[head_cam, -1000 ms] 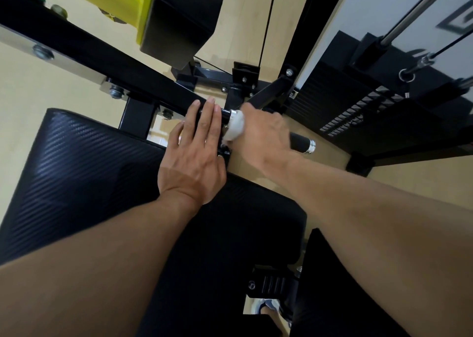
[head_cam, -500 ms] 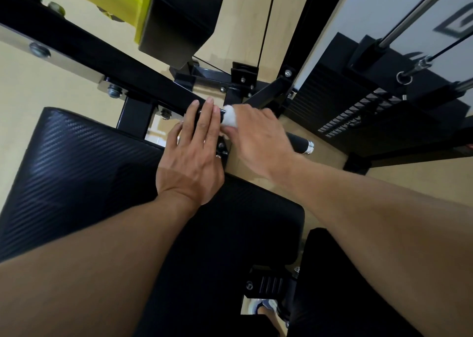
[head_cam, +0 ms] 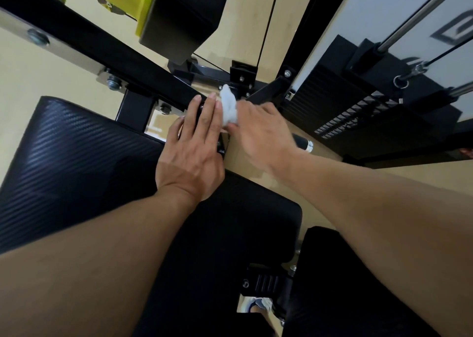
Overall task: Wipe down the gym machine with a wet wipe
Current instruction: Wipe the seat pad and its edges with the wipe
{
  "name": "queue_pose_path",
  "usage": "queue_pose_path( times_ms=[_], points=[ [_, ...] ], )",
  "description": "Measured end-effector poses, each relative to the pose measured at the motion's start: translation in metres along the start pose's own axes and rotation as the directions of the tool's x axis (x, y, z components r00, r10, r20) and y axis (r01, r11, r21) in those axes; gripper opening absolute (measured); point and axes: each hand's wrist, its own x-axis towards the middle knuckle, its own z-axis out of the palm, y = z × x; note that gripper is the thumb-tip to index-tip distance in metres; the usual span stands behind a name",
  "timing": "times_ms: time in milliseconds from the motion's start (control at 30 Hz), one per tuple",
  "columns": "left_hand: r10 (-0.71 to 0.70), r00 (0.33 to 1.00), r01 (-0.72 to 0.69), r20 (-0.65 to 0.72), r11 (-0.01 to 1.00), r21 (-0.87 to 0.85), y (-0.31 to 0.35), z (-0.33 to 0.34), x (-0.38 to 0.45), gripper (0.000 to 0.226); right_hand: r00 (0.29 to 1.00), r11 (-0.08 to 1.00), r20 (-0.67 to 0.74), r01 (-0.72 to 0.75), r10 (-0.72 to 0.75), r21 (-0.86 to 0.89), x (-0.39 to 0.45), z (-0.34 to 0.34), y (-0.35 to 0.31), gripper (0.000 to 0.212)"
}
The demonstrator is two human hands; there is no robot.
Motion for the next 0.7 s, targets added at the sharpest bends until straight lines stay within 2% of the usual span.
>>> queue_pose_path(
  times_ms=[67,133,233,367,400,500,600,633,700],
  points=[
    [-0.004,1.000,0.004,-0.013,1.000,0.001,0.000,0.001,-0.001,0.080,0.999,0.999,-0.027,0.038,-0.039,-0.039,0.013,-0.001,-0.019,0.054],
    [0.002,1.000,-0.002,-0.012,1.000,-0.001,0.000,0.001,0.000,0.080,0.999,0.999,-0.009,0.045,-0.045,0.019,0.006,0.003,-0.007,0.041],
    [0.004,1.000,-0.004,0.001,1.000,-0.011,0.001,-0.001,0.000,0.082,0.992,0.986,0.110,-0.075,0.059,0.149,-0.032,0.006,0.050,0.036],
    [-0.001,1.000,0.001,-0.003,1.000,-0.009,0.000,0.000,0.000,0.083,0.971,0.989,0.191,-0.139,0.147,-0.057,-0.067,0.007,0.098,0.046],
    [0.004,1.000,-0.004,-0.009,1.000,-0.006,0.000,0.000,0.000,0.082,0.970,0.987,0.181,-0.154,0.161,-0.050,-0.064,0.009,0.095,0.048],
    [0.007,1.000,-0.007,-0.011,1.000,-0.008,0.000,-0.001,0.000,0.081,0.990,0.983,0.075,-0.132,0.123,0.127,-0.029,0.006,0.044,0.050],
    [-0.001,1.000,0.001,-0.020,1.000,-0.006,0.000,0.000,0.000,0.079,0.998,0.999,-0.052,0.034,-0.032,0.021,0.012,0.007,-0.006,0.038],
    [-0.003,1.000,0.003,-0.022,1.000,-0.007,0.000,0.000,0.000,0.078,0.996,0.998,-0.064,0.062,-0.063,-0.022,0.013,0.008,-0.009,0.036],
    [-0.003,1.000,0.003,-0.023,1.000,-0.006,0.000,0.000,0.001,0.079,0.997,0.997,-0.038,0.075,-0.074,0.036,-0.002,0.007,0.013,0.035]
  ],
)
